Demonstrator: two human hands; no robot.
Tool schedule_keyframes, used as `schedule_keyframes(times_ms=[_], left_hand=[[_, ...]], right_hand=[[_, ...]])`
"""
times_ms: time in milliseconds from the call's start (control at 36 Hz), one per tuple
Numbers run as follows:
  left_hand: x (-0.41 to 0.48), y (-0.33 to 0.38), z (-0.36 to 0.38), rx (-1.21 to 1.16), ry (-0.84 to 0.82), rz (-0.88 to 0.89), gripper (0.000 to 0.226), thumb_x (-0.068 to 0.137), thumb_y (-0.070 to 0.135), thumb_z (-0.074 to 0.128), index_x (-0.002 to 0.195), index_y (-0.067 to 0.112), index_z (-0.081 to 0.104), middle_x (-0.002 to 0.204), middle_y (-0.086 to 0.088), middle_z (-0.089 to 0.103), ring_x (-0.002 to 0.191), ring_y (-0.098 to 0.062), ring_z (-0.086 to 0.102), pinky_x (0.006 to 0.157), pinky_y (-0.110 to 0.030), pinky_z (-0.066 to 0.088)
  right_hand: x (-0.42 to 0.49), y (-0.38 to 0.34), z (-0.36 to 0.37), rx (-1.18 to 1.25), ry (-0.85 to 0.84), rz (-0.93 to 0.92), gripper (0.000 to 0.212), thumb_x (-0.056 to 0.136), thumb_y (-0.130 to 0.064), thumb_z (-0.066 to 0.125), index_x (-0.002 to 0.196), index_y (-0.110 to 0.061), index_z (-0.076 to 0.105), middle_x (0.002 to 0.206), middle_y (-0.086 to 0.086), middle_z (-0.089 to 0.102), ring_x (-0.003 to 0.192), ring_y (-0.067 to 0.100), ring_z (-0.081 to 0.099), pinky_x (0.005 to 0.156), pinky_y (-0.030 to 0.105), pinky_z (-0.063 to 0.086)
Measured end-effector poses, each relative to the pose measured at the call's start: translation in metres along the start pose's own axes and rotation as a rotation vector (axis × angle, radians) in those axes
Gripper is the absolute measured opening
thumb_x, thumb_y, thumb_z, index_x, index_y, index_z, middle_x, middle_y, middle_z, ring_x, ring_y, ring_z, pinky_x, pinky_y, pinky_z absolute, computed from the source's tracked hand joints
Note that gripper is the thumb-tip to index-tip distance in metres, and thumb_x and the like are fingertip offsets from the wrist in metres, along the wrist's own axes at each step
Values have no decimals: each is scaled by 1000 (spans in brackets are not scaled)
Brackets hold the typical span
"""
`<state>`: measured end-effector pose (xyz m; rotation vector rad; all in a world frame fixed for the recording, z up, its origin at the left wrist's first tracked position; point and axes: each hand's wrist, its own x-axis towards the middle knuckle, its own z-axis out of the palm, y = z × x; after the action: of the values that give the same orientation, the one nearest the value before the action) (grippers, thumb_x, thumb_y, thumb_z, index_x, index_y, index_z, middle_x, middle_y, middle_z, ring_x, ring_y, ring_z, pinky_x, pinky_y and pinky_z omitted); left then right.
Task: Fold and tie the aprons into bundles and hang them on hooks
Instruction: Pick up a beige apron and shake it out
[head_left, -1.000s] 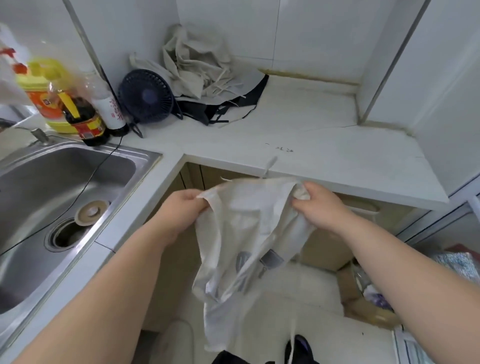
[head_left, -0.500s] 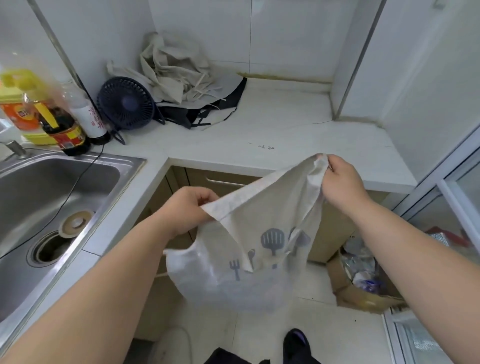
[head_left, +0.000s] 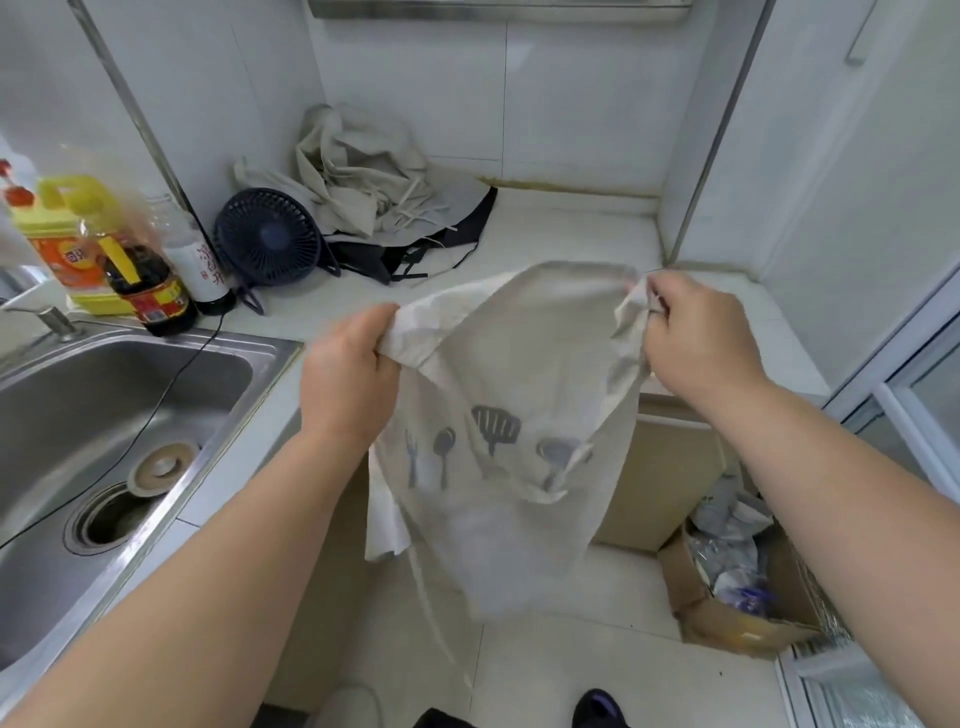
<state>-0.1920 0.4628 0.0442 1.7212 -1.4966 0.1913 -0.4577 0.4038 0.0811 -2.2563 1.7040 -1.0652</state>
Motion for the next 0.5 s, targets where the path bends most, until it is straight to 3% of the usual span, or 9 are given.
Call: schedule_keyframes(times_ms=[28, 56, 83, 139, 167, 194, 306, 500], left_hand=[[-1, 3, -4, -24, 93, 53, 38, 78, -5, 51, 111, 8, 67, 95, -13, 70, 87, -31, 58, 69, -27, 34], [-1, 3, -5, -20, 84, 48, 41, 79, -4, 51, 115, 10, 66, 98, -12, 70, 89, -30, 58, 70, -26, 33], [-1, 1, -4, 2, -19, 3, 39, 84, -1, 49, 117, 11, 64, 98, -12, 69, 90, -30, 58, 70, -26, 34], [-3, -9, 5, 178, -459, -153, 28, 95, 11, 45, 116, 11, 62, 97, -13, 67, 91, -32, 60, 70, -31, 42], [-7, -13, 7, 234, -582, -209, 25, 94, 12, 45, 112, 11, 62, 96, -13, 67, 91, -32, 61, 70, -33, 46], [-9, -15, 8, 258, -596, -230, 25, 91, 8, 45, 110, 11, 61, 95, -13, 67, 90, -33, 61, 69, -34, 47], [-10, -19, 5, 177, -309, -233, 41, 83, 0, 43, 117, 15, 62, 96, -18, 66, 87, -37, 57, 65, -33, 40], [-1, -21, -1, 146, -329, -301, 41, 88, 1, 39, 123, 10, 56, 103, -19, 64, 96, -37, 54, 73, -39, 46]], right_hand=[[-1, -5, -3, 114, 139, -42, 16, 87, -9, 41, 82, -11, 56, 74, 9, 57, 74, 30, 51, 59, 38, 37], [-2, -7, -3, 198, 198, -35, 18, 87, -15, 41, 88, -10, 58, 79, 11, 60, 76, 27, 53, 62, 38, 40], [-2, -6, 1, 238, 155, 19, 21, 87, -21, 41, 91, -11, 58, 84, 13, 61, 79, 27, 54, 66, 38, 42], [-4, 7, 18, 43, -208, 133, 16, 89, -23, 45, 90, -12, 57, 90, 15, 61, 88, 31, 57, 71, 38, 43], [-8, 13, 26, -65, -337, 147, 12, 89, -17, 47, 91, -10, 57, 90, 14, 61, 88, 34, 57, 71, 37, 44], [-10, 17, 33, -120, -368, 152, 12, 88, -12, 46, 92, -10, 57, 90, 14, 62, 85, 35, 57, 70, 37, 46], [-15, 14, 41, -3, -274, 174, 22, 87, -3, 41, 96, -14, 57, 88, 13, 63, 82, 36, 57, 70, 39, 50], [-8, 7, 32, 135, -576, 102, 19, 83, 2, 54, 91, -11, 67, 73, 0, 57, 68, 19, 56, 76, 39, 54]])
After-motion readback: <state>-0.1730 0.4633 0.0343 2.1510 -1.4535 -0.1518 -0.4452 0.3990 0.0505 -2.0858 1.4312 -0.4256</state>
